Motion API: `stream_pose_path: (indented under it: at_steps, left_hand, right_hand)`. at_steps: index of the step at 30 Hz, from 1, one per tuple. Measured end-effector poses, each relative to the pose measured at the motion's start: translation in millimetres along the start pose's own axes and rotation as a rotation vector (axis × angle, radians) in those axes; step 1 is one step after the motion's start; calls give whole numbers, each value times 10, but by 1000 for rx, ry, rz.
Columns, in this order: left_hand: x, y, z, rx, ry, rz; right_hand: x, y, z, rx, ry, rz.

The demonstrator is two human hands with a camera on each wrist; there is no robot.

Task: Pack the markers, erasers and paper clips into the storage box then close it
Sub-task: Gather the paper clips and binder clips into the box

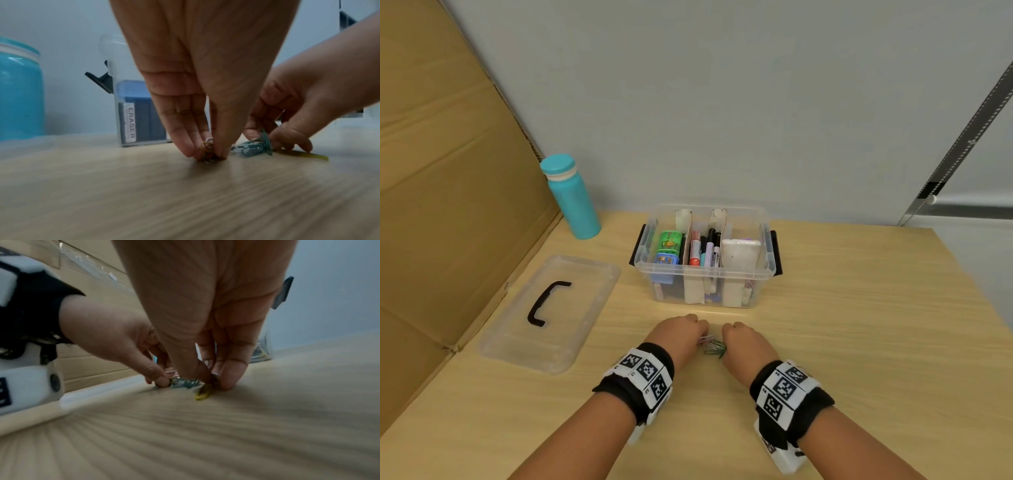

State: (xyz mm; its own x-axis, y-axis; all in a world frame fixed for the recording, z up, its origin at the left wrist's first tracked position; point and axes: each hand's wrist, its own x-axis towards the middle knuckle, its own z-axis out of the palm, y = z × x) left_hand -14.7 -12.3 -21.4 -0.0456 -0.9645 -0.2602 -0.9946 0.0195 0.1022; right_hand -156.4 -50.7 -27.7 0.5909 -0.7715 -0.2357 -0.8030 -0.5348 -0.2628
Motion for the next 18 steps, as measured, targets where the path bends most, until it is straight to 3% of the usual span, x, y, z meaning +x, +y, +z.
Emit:
stream_pose_path:
  at_steps: [3,6,10,12,14,15,18]
  left_hand:
    - [-35,-40,49,-69,-15,11]
    - [-122,-113,97,-335,28,-43]
    - [-215,-213,122,-929,22,-148]
    - [-244,-201,101,-1266,-3,-200]
    - [-276,-177,57,-1530,5,-231]
    - [-282,-170,46,-1637,11,-243]
    - [-283,-191,26,-1923,7,-276]
  right_hand:
    - [-17,187,-14,252,-30,80]
    - [-75,397,7,784,-116,157]
    - [-186,474,-26,1529,-231,246]
    - [-229,483,-52,1779,-280,274]
    - [-237,467,-47,1791,-273,290]
    - [-236,456,-37,1664,-235,262]
    - [-213,430,-42,843,-62,11]
